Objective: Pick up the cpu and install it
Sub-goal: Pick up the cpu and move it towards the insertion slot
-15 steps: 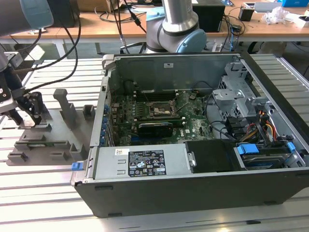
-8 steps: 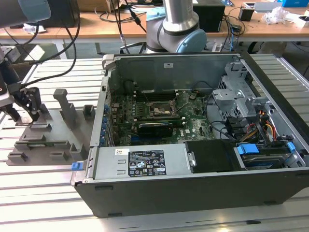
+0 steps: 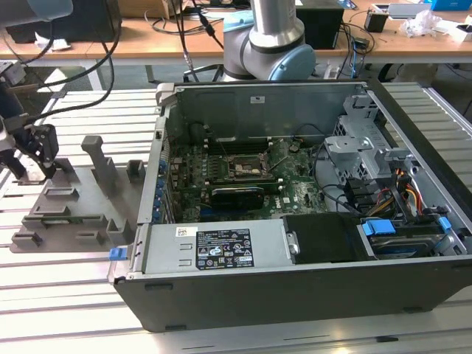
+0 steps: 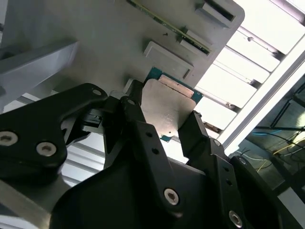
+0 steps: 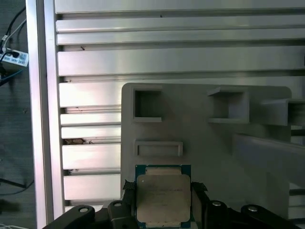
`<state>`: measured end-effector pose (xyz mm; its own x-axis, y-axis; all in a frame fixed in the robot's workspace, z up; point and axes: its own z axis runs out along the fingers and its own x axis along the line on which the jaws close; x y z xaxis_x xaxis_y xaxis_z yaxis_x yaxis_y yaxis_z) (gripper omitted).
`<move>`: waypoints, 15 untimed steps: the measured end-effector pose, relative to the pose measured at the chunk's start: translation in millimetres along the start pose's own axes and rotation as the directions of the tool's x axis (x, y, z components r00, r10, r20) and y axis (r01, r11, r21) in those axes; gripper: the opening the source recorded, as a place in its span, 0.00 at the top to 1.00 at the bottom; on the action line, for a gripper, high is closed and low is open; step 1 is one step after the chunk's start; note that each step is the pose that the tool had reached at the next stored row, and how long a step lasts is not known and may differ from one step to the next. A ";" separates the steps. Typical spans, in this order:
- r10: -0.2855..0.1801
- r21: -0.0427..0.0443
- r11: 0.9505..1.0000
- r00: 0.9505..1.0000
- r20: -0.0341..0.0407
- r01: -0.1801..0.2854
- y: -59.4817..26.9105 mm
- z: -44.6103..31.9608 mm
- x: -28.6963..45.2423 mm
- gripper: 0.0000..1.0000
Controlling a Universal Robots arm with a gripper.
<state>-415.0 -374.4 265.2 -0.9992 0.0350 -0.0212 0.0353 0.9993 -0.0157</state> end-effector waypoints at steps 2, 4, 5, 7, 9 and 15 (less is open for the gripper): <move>0.000 0.000 1.000 1.000 0.000 0.000 -0.1 -5.8 -0.1 0.46; 0.000 0.000 1.000 1.000 0.000 0.000 -0.2 -10.8 -0.2 0.46; 0.000 0.000 1.000 1.000 0.000 0.000 -0.2 -12.8 -0.3 0.46; 0.000 0.000 1.000 1.000 0.000 0.000 -0.3 -17.1 -0.4 0.46; 0.000 0.000 1.000 1.000 0.000 0.000 -0.3 -21.6 -0.5 0.46; 0.000 0.000 1.000 1.000 0.000 0.000 -0.6 -37.3 -0.8 0.46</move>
<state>-415.0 -374.4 302.6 -0.9992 0.0350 -0.0212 0.0354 0.9993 -0.0157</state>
